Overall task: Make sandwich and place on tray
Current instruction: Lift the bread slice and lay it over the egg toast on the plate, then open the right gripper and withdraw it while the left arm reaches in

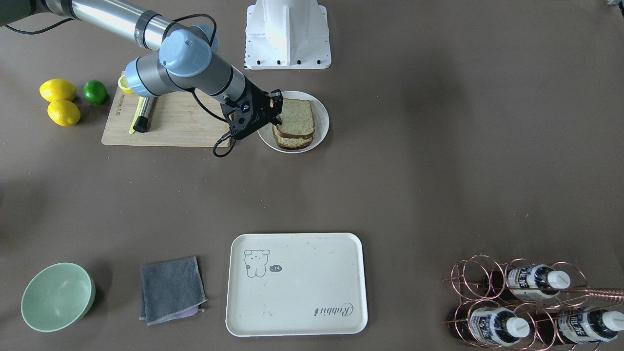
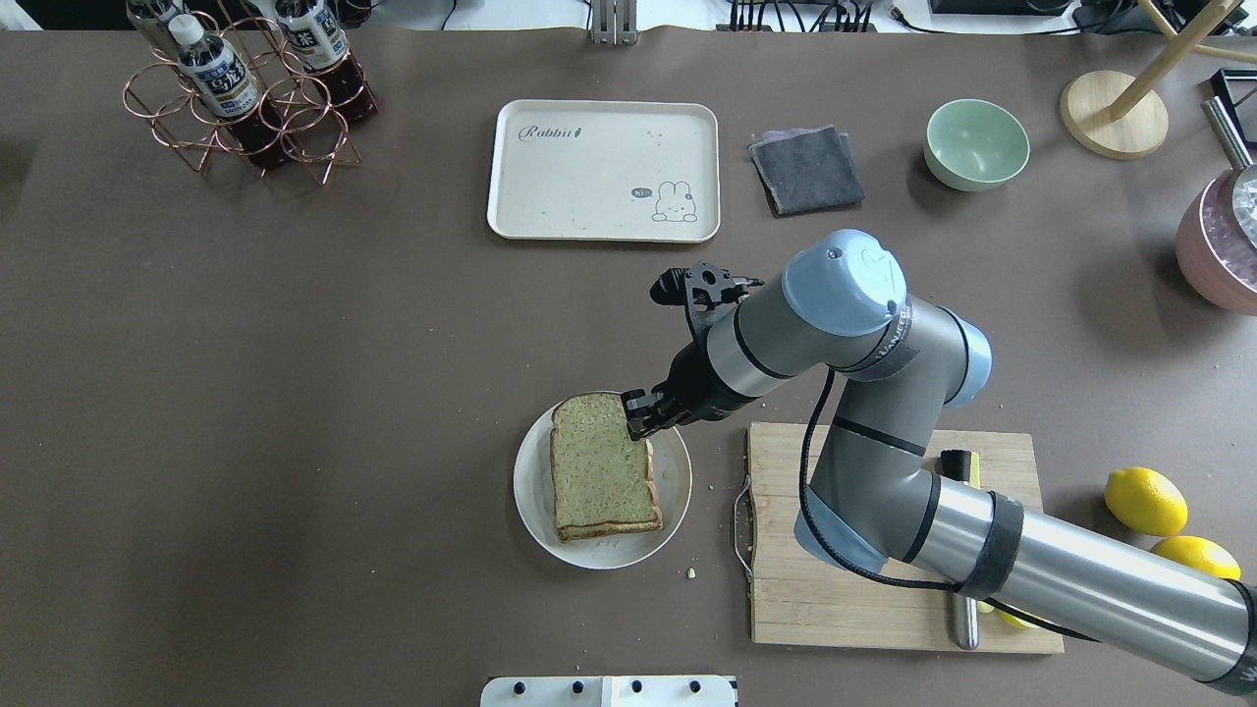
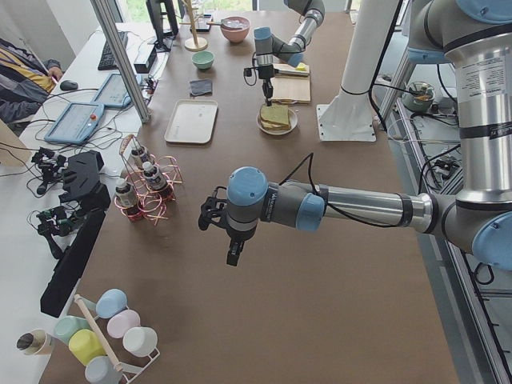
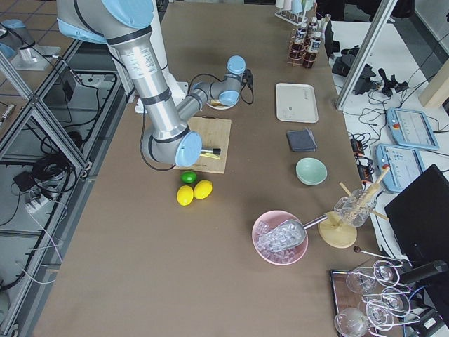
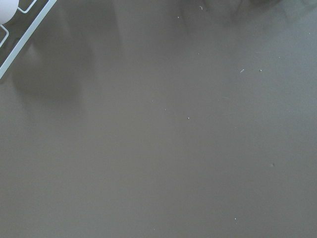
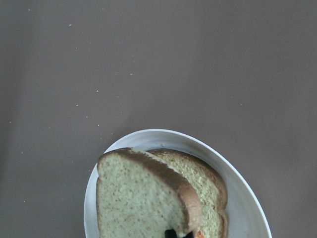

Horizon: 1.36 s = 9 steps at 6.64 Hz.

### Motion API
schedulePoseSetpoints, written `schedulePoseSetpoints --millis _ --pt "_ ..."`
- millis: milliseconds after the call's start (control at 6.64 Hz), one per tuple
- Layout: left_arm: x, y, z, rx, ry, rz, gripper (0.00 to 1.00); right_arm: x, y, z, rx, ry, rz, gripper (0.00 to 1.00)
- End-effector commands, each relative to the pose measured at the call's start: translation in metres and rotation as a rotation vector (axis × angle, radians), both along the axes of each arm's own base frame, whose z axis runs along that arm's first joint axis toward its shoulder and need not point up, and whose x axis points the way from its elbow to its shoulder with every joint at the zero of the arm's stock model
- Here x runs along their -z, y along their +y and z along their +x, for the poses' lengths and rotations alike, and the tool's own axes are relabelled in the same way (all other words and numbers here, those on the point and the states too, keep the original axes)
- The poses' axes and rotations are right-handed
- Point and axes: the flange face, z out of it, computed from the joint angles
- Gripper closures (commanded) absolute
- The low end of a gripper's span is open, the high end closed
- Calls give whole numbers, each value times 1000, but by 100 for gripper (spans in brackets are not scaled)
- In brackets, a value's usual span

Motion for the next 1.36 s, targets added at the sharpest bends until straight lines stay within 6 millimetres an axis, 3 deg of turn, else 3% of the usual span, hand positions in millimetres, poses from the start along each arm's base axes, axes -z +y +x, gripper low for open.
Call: schedulePoseSetpoints --millis 0,151,301,452,603,753,904,1055,1205 --pt "0 0 0 0 0 1 2 -10 15 -23 -23 28 4 37" --pt "1 0 0 1 2 0 2 -12 19 -30 -69 38 26 8" --pt "4 -1 2 -3 25 -2 2 -6 17 -22 -90 27 13 1" --pt "15 -12 4 56 43 -46 2 4 0 -2 -121 8 15 1" --pt "41 -34 35 92 68 -109 2 4 -18 17 -152 5 13 1" --pt "66 -47 87 106 110 -140 2 4 -33 35 -162 4 2 1" --pt "87 -44 129 180 186 -193 2 -15 -50 68 -163 19 -39 1" --pt "111 -41 171 188 228 -248 2 -24 -75 117 -154 47 -112 1" --pt "141 -26 212 203 220 -255 2 -31 -92 152 -181 82 -161 1"
